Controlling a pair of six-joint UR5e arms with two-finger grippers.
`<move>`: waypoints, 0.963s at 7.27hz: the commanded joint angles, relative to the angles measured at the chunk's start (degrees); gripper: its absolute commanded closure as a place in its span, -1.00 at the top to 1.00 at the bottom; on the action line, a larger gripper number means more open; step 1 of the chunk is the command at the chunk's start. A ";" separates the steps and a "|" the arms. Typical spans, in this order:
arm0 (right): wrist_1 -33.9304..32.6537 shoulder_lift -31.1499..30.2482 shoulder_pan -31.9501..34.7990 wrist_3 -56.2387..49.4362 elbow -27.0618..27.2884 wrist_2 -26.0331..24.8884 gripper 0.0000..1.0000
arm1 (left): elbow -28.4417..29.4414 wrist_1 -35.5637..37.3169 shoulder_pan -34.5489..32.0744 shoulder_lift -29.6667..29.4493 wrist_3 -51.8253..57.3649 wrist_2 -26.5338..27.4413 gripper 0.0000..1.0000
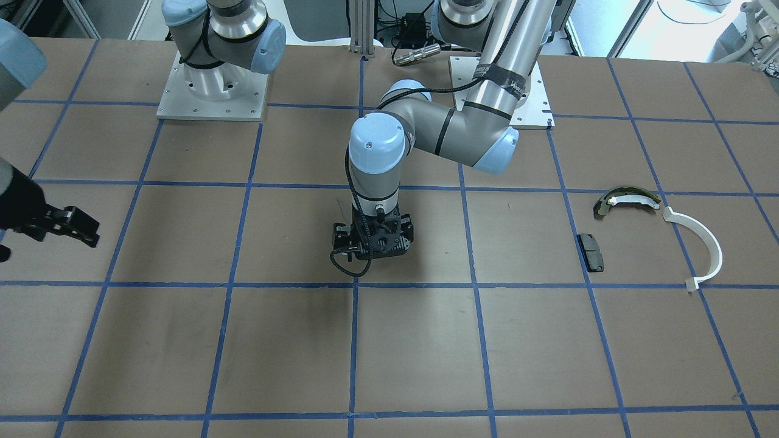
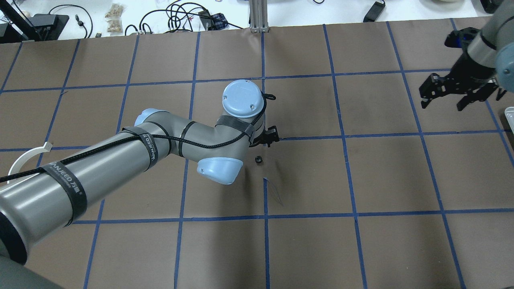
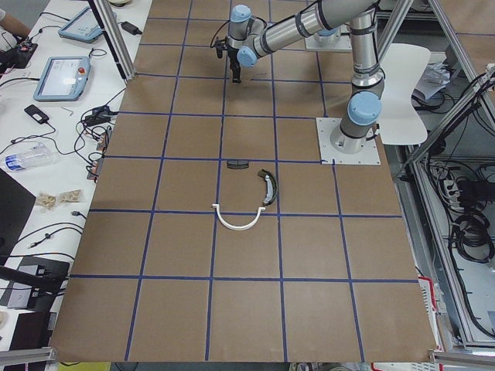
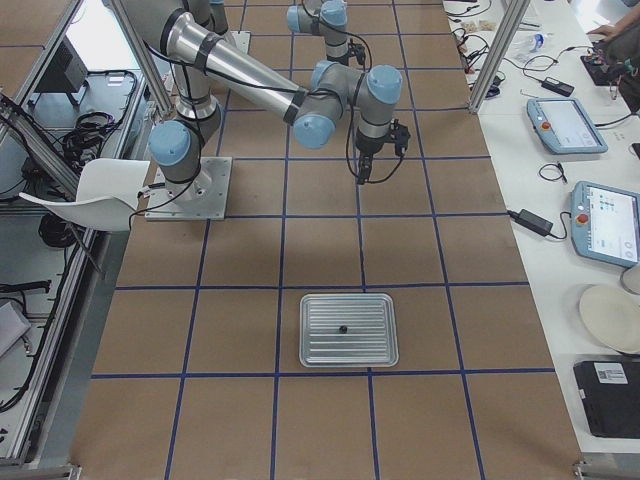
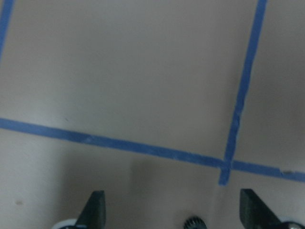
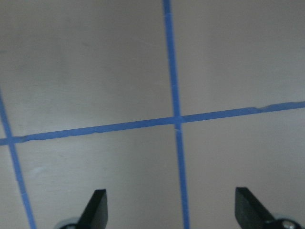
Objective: Place bearing gear from tray to pile
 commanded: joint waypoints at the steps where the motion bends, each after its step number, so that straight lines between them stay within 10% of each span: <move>1: -1.12 0.46 -11.59 -12.77 -0.31 -1.34 0.86 | -0.40 -0.50 -1.25 -1.92 0.08 0.08 0.97; 3: -2.35 0.64 -17.34 -18.25 -0.83 -1.43 0.86 | -0.40 -0.06 -1.34 -3.16 0.17 0.17 0.69; 5: -7.95 4.65 -23.39 -25.26 -1.36 -1.25 0.86 | -0.41 -0.06 -1.69 -3.08 0.34 0.34 -0.51; 7: -11.23 10.72 -27.28 -30.04 -4.59 -0.81 0.86 | -0.23 0.11 -1.60 -2.90 0.34 0.26 -1.00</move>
